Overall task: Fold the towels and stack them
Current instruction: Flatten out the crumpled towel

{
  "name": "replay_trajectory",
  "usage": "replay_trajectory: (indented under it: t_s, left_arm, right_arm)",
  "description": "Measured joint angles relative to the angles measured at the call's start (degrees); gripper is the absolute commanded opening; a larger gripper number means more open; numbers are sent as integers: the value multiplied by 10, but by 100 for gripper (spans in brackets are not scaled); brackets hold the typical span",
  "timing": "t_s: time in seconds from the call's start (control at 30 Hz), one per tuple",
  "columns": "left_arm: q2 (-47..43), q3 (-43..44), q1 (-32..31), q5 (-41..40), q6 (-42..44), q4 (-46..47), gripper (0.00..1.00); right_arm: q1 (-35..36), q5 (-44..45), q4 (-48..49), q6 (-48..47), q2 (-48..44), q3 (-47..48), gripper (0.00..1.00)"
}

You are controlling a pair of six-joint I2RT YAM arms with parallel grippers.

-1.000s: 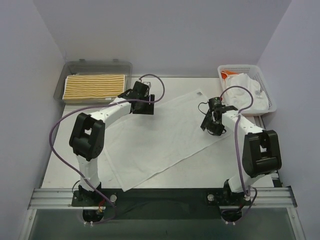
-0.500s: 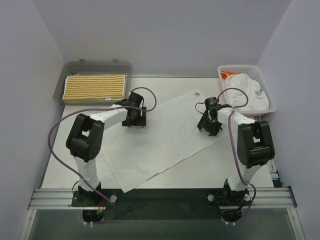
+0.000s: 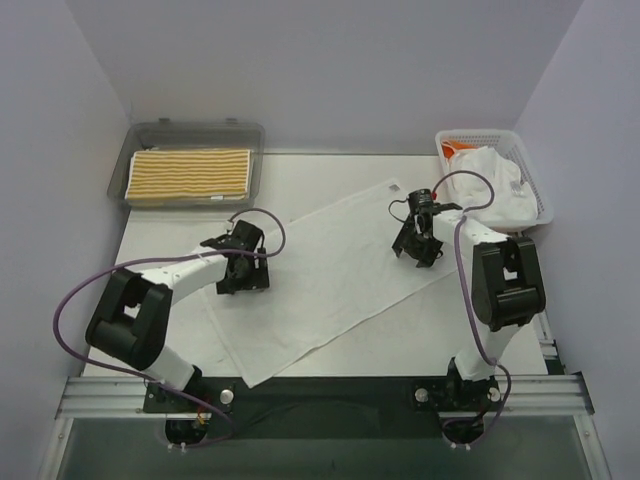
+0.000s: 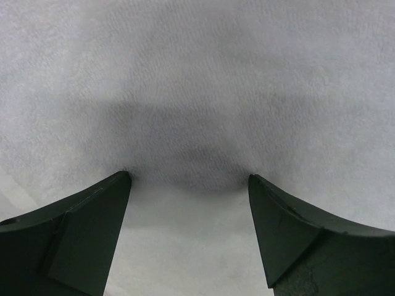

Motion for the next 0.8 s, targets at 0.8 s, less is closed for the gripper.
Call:
replay_trajectory:
  t_s: [0.8]
  left_arm:
    - [-143, -42, -346, 166, -185, -44, 89]
  right_arm:
    - [59, -91, -49, -141, 331, 481, 61]
